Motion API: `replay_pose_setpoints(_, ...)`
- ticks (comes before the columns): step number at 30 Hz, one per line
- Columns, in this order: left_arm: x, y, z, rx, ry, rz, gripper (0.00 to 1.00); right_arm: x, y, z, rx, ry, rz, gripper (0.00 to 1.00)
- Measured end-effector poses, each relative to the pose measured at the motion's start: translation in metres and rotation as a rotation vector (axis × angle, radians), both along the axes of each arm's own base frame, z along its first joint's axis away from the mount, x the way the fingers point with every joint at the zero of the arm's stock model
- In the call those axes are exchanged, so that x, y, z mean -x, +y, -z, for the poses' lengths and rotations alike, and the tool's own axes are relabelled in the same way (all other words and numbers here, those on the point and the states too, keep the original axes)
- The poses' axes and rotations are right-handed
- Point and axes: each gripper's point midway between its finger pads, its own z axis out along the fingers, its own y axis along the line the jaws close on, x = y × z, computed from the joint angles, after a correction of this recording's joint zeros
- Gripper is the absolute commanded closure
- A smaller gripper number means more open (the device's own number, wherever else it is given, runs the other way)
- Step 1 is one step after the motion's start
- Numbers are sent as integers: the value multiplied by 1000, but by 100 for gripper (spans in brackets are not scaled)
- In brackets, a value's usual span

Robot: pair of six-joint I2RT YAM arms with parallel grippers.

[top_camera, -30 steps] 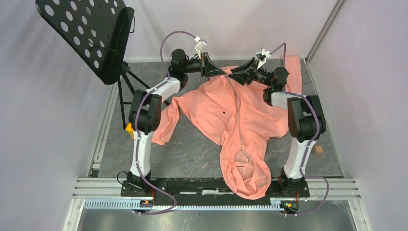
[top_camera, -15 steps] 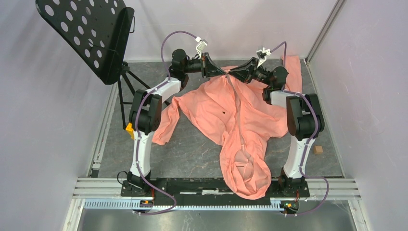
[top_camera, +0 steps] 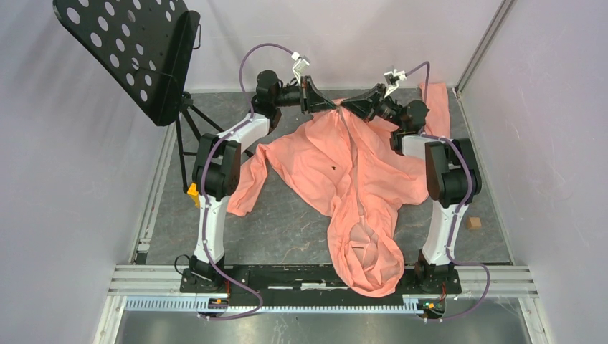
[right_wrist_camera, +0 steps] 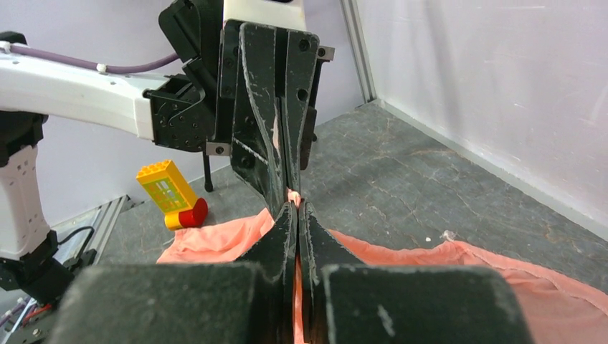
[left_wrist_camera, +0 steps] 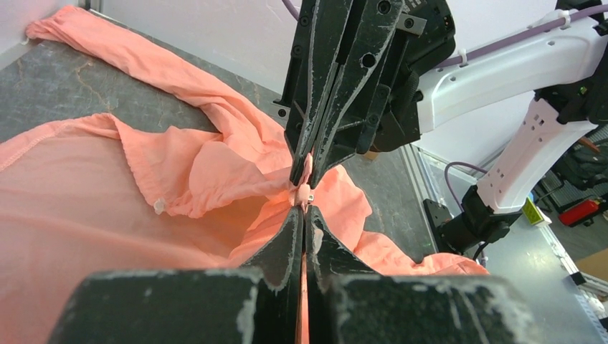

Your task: Zip up the jacket

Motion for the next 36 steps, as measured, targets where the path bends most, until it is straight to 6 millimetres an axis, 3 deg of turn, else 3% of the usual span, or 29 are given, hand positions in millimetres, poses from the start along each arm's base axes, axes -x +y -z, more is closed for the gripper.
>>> replay_pose_setpoints(12, -9, -8, 11, -81, -28, -30, 97, -2, 4, -7, -51, 19, -10, 100)
replay_pose_setpoints(13, -9, -8, 13, -84, -30, -30, 91, -2, 5, -7, -51, 20, -10, 100)
replay_pose_setpoints(16, -9, -8, 14, -87, -27, -29, 58, -2, 4, -5, -51, 22, -12, 100)
replay_pose_setpoints(18, -7, -8, 14, -84, -25, -20, 44, -1, 4, -6, -57, 16, -18, 100)
replay_pose_setpoints(25, 8, -5, -2, 12, -18, 24, 28, 3, 4, -8, -65, 18, -38, 100)
replay_pose_setpoints(29, 14, -4, -30, 80, -49, 44, 25, 5, 5, -6, -61, 30, -53, 100)
replay_pose_setpoints(30, 16, -3, -36, 94, -58, 49, 27, 5, 5, -5, -61, 34, -55, 100)
replay_pose_setpoints(33, 17, -3, -45, 119, -74, 58, 47, 5, 5, -1, -60, 47, -59, 100)
replay_pose_setpoints(35, 17, -4, -42, 116, -58, 61, 50, 4, 5, 1, -60, 53, -60, 100)
replay_pose_setpoints(36, 16, -4, -40, 114, -52, 61, 46, 4, 5, 1, -61, 54, -60, 100)
